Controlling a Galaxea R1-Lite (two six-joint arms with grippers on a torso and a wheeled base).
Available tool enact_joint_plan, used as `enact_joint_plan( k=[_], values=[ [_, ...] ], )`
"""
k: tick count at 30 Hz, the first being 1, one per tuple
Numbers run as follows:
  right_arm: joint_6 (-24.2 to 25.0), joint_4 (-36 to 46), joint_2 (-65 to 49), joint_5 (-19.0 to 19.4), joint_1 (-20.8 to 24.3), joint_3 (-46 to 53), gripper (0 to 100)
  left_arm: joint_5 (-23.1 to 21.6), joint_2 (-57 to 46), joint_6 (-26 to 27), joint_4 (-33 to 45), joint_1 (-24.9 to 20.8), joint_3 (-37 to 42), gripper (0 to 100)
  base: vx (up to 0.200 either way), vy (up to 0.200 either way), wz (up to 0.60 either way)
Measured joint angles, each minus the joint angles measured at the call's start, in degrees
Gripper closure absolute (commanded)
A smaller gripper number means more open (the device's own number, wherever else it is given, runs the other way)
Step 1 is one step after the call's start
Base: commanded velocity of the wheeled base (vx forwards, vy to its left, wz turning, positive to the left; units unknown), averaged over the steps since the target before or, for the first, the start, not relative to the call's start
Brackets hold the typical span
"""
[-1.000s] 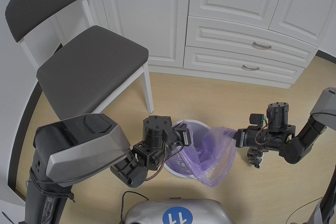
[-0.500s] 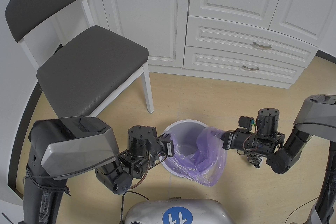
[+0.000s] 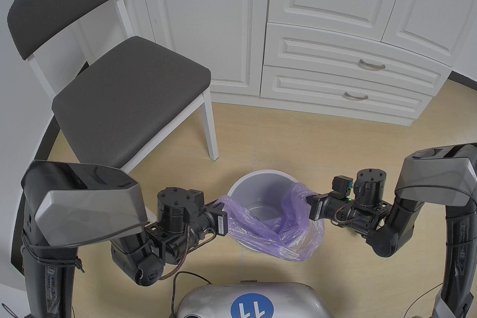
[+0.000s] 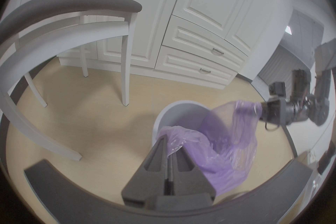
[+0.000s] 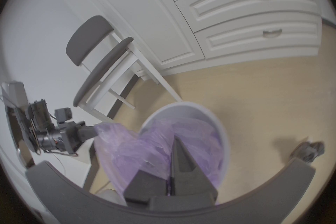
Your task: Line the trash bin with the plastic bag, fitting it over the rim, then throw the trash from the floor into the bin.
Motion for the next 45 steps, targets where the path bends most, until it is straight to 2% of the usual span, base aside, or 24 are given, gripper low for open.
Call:
enact_joint_plan(
  k=[5,11,16,20,24,32,38,45],
  values=[
    [-7.55,2.99,-2.93,0.17,-4.96,2.12,100,-3.56,-2.76,3.71,0.37,1.99,4.85,100,0.000,0.000,0.00],
    [-14.36,11.56,-7.50,0.06,-9.34,4.43,100,-4.71,-5.68,5.80,2.63,3.43,9.14,100,0.000,0.000,0.00],
    [-18.38,18.54,-11.20,-0.38,-10.89,5.56,100,-4.83,-6.86,6.11,3.56,3.83,10.69,100,0.000,0.000,0.00],
    [-22.92,20.07,-13.10,-0.90,-11.61,6.69,100,-4.83,-6.64,6.13,3.46,3.91,10.89,100,0.000,0.000,0.00],
    [-28.42,20.43,-14.14,-3.01,-13.07,7.88,100,-4.71,-5.51,6.02,3.34,4.02,9.12,100,0.000,0.000,0.00],
    [-31.16,21.77,-15.49,-5.12,-17.14,8.37,100,-4.55,-2.39,5.80,3.75,5.22,0.74,100,0.000,0.000,0.00],
    [-33.32,27.77,-17.74,-5.28,-19.92,7.63,100,-4.83,-1.21,6.05,6.14,7.61,-3.47,100,0.000,0.000,0.00],
    [-34.37,28.77,-18.70,-4.92,-21.74,6.78,100,-4.90,0.15,5.69,6.63,8.08,-7.64,100,0.000,0.000,0.00]
  ],
)
